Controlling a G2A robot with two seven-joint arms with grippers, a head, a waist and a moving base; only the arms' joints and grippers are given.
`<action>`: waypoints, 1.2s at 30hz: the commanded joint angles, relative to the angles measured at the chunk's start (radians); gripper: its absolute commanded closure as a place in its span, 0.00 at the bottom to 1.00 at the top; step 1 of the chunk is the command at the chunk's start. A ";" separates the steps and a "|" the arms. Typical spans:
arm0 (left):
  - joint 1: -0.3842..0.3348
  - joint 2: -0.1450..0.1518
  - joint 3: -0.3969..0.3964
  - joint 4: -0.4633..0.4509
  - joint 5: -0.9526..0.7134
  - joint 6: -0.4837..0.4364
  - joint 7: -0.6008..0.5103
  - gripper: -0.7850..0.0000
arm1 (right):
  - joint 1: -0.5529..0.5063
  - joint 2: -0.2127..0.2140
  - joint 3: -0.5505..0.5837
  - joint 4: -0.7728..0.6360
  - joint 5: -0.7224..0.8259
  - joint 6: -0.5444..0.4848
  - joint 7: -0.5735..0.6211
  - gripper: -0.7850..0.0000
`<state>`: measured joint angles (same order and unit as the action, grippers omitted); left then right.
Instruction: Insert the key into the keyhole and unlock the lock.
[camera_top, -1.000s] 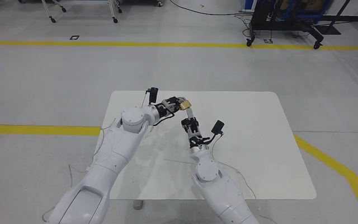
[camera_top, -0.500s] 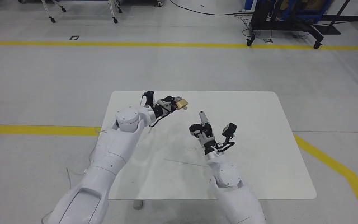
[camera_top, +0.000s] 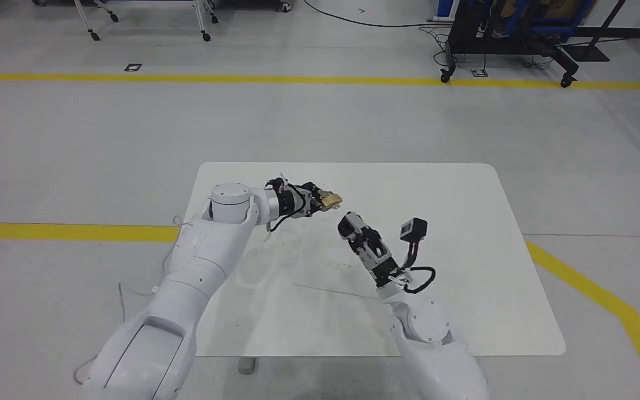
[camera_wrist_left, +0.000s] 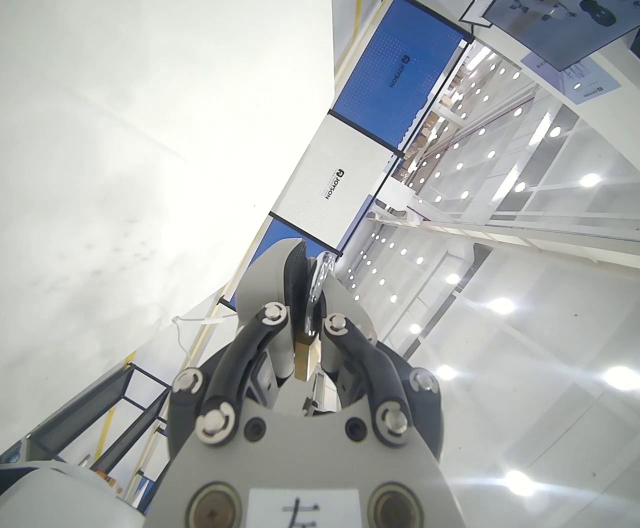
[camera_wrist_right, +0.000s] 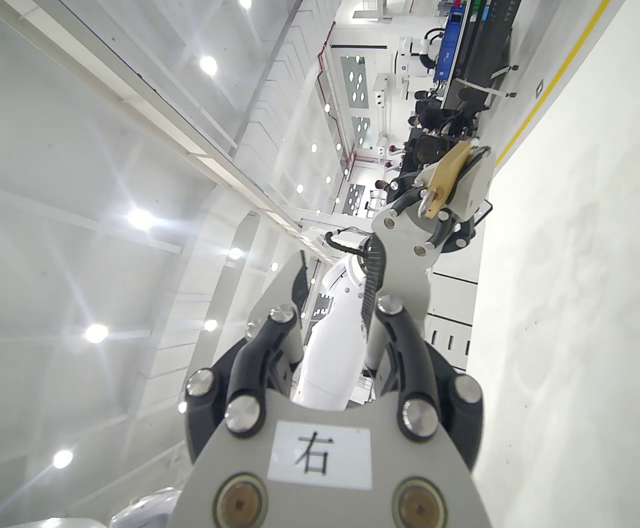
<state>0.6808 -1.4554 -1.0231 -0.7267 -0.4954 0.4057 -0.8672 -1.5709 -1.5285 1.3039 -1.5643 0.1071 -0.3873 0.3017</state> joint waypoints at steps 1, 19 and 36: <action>-0.004 -0.001 0.001 0.010 -0.005 -0.008 -0.007 1.00 | 0.015 -0.003 -0.021 0.011 -0.044 0.003 -0.060 1.00; -0.022 -0.006 0.012 0.049 -0.023 -0.035 -0.057 1.00 | 0.142 -0.021 -0.102 0.122 -0.109 0.101 -0.273 1.00; -0.023 -0.007 0.012 0.053 -0.028 -0.061 -0.046 1.00 | 0.131 -0.014 -0.085 0.122 -0.042 0.065 -0.234 0.00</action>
<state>0.6564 -1.4627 -1.0111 -0.6715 -0.5252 0.3518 -0.9199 -1.4408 -1.5428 1.2190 -1.4424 0.0661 -0.3232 0.0691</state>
